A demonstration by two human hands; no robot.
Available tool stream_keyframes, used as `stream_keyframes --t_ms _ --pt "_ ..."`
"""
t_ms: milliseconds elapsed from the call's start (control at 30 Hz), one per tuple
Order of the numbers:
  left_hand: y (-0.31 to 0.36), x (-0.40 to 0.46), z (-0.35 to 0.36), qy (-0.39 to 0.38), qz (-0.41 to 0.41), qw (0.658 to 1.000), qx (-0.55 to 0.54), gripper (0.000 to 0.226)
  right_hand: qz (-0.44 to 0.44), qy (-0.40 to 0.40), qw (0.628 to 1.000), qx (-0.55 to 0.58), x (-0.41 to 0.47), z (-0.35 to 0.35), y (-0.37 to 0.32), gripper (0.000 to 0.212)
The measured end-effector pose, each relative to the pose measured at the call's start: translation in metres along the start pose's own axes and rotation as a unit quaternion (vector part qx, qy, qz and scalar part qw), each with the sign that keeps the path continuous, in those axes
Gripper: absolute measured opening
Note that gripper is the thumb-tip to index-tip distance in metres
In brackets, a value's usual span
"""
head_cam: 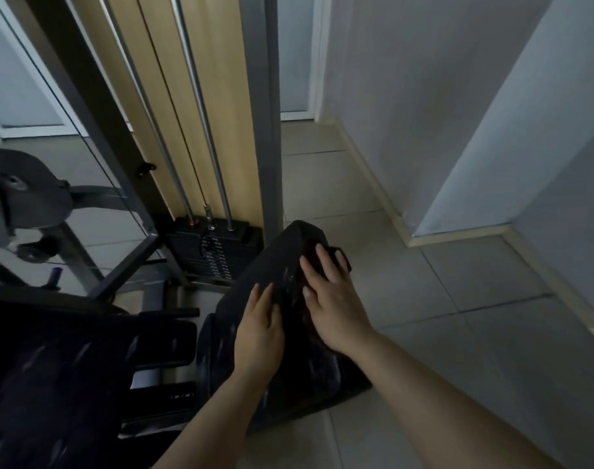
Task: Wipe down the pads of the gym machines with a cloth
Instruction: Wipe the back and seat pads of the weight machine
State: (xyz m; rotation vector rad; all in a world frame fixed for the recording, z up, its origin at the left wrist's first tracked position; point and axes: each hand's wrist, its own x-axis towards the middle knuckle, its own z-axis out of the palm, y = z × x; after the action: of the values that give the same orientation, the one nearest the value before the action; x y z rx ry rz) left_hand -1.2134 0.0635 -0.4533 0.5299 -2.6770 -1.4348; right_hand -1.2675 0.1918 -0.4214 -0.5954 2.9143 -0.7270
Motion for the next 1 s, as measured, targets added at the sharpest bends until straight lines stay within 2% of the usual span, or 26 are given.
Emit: stream_keyframes --t_ms 167,267,433,533,633,733,800,1000 --pt "0.005 0.014 0.014 0.011 -0.018 0.999 -0.038 0.045 0.023 0.011 1.000 -0.010 0.089 0.001 0.003 0.049" --pt "0.006 0.012 0.034 0.014 -0.042 0.995 -0.085 0.045 0.024 0.012 1.000 -0.001 0.099 0.001 0.006 0.049" --pt "0.003 0.008 0.046 0.050 -0.030 0.991 -0.119 0.044 0.011 -0.002 0.998 0.062 0.006 -0.007 0.006 0.053" --pt "0.001 0.009 0.047 0.053 -0.022 0.991 -0.123 0.044 -0.007 0.000 0.999 0.052 -0.074 -0.003 0.003 0.062" --pt "-0.001 0.009 0.048 0.058 -0.020 0.990 -0.125 0.044 -0.008 0.013 1.000 0.006 -0.097 0.005 0.004 0.060" --pt "-0.004 0.010 0.050 0.062 -0.017 0.988 -0.142 0.043 -0.013 0.021 1.000 -0.010 -0.066 0.004 -0.002 0.054" --pt "-0.004 0.010 0.050 0.064 -0.015 0.987 -0.149 0.043 -0.004 -0.002 1.000 0.002 -0.027 0.002 -0.003 0.054" --pt "0.000 0.009 0.050 0.086 -0.021 0.985 -0.147 0.041 0.019 -0.009 0.999 -0.040 0.084 -0.001 -0.005 0.052"
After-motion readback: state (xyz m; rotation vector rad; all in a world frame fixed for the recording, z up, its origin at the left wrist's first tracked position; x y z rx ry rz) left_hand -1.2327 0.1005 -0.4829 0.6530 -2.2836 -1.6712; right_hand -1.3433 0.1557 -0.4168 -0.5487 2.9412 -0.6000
